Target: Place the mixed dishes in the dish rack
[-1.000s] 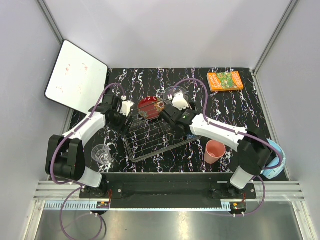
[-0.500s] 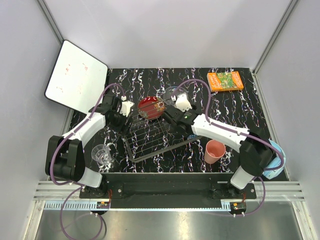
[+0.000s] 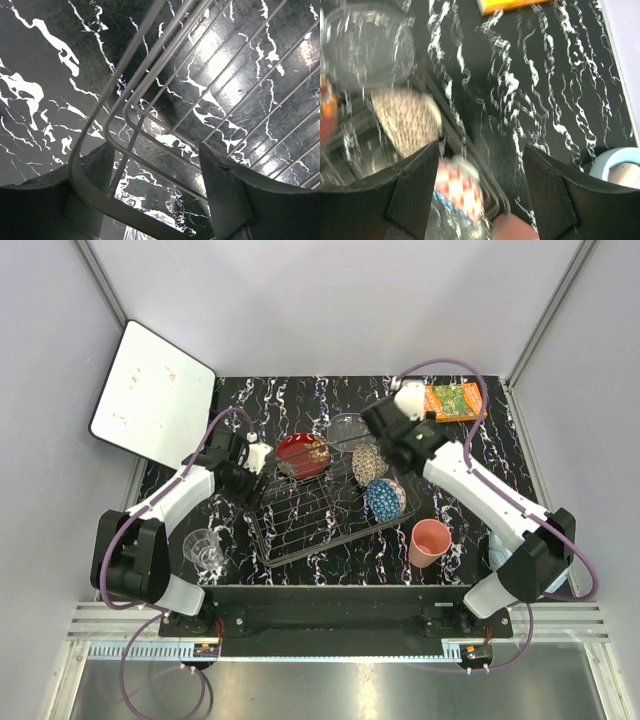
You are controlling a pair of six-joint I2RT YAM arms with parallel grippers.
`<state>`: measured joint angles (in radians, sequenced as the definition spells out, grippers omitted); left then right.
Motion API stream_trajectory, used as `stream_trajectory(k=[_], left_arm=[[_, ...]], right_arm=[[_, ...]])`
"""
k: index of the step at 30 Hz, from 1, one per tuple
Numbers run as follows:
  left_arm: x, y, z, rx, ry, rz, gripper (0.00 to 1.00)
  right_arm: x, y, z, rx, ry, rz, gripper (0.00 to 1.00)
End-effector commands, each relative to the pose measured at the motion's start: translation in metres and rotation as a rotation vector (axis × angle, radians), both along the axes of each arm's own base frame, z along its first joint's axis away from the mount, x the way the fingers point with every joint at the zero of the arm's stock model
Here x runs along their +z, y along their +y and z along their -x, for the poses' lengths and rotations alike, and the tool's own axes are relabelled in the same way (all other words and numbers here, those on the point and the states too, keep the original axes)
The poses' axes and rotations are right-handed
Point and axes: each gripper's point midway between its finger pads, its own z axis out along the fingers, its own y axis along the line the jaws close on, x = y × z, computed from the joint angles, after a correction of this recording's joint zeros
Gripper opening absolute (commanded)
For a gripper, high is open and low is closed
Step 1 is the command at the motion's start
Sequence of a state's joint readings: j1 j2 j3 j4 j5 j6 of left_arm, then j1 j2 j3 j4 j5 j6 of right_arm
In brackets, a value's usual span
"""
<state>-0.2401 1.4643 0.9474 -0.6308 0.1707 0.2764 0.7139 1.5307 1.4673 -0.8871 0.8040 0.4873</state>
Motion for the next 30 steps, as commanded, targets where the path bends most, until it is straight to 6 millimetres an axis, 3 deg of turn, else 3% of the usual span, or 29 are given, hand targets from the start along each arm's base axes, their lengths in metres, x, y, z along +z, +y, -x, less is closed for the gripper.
stream_trajectory(k=[1, 8, 18, 24, 30], left_arm=[[0.005, -0.019, -0.004, -0.104, -0.020, 0.018, 0.61], [0.006, -0.019, -0.015, -0.130, -0.034, -0.015, 0.49], [0.011, -0.007, -0.058, -0.033, -0.066, -0.083, 0.54], [0.031, 0.018, -0.095, 0.054, -0.126, -0.090, 0.62], [0.032, 0.033, -0.107, 0.063, -0.133, -0.105, 0.61]], right_arm=[[-0.007, 0.005, -0.038, -0.046, 0.011, -0.121, 0.74], [-0.027, 0.004, -0.047, -0.054, 0.041, -0.128, 0.73], [-0.065, -0.001, -0.046, -0.051, 0.130, -0.103, 0.73], [-0.058, -0.018, -0.036, -0.106, 0.112, -0.087, 0.75], [-0.051, -0.036, -0.025, -0.147, 0.104, -0.132, 0.75]])
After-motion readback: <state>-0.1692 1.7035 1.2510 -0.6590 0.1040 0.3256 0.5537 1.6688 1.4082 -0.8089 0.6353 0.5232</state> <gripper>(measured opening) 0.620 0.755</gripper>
